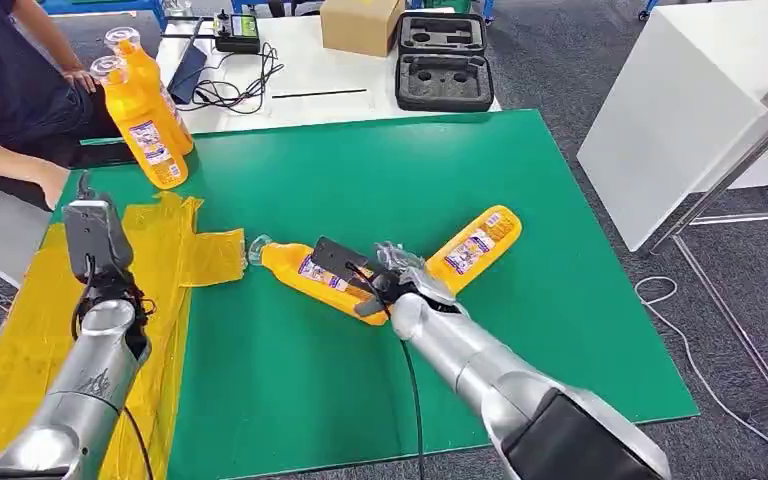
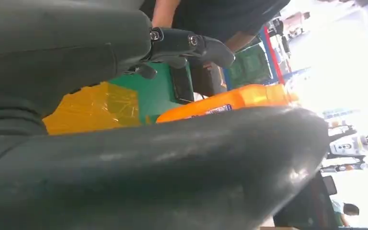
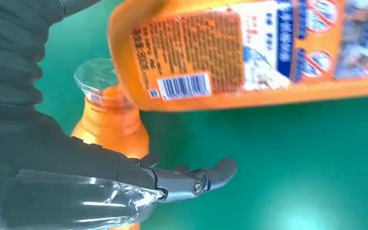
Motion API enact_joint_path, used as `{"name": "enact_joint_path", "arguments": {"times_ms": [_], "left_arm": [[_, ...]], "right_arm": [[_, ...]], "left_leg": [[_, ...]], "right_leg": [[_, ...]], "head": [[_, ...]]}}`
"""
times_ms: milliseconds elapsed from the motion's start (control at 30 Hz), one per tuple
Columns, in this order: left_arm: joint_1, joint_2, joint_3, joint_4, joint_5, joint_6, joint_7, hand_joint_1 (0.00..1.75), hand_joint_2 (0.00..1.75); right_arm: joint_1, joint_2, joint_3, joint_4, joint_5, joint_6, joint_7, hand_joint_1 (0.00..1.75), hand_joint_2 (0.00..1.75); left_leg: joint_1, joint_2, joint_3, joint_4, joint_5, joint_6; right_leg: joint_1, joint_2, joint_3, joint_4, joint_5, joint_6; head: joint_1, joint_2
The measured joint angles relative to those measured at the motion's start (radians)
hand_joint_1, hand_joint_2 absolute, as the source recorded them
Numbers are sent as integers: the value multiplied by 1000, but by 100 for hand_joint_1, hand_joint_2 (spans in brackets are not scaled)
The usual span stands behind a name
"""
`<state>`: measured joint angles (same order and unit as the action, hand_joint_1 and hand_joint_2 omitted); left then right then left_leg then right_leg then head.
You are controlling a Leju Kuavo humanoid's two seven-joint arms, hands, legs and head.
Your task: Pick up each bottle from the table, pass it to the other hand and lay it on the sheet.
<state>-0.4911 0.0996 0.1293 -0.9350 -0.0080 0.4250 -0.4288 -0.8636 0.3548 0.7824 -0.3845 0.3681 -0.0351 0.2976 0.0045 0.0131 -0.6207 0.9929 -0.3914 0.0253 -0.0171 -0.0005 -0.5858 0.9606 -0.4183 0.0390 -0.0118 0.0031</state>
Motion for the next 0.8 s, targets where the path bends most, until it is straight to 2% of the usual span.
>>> {"name": "enact_joint_path", "arguments": {"times_ms": [267,300,800], "left_arm": [[0,-19,-9,-2,-13,-10,4,0,0],[0,-22,-12,-3,-13,-10,5,0,0],[0,-37,-18,-3,-13,-12,8,0,0]], "right_arm": [[14,0,39,23,23,36,30,0,175],[15,0,44,26,24,38,32,175,175],[14,0,68,56,33,54,45,175,175]], "left_leg": [[0,0,0,0,0,0],[0,0,0,0,0,0],[0,0,0,0,0,0]], "right_leg": [[0,0,0,0,0,0],[0,0,0,0,0,0],[0,0,0,0,0,0]], "head": [[0,0],[0,0],[0,0]]}}
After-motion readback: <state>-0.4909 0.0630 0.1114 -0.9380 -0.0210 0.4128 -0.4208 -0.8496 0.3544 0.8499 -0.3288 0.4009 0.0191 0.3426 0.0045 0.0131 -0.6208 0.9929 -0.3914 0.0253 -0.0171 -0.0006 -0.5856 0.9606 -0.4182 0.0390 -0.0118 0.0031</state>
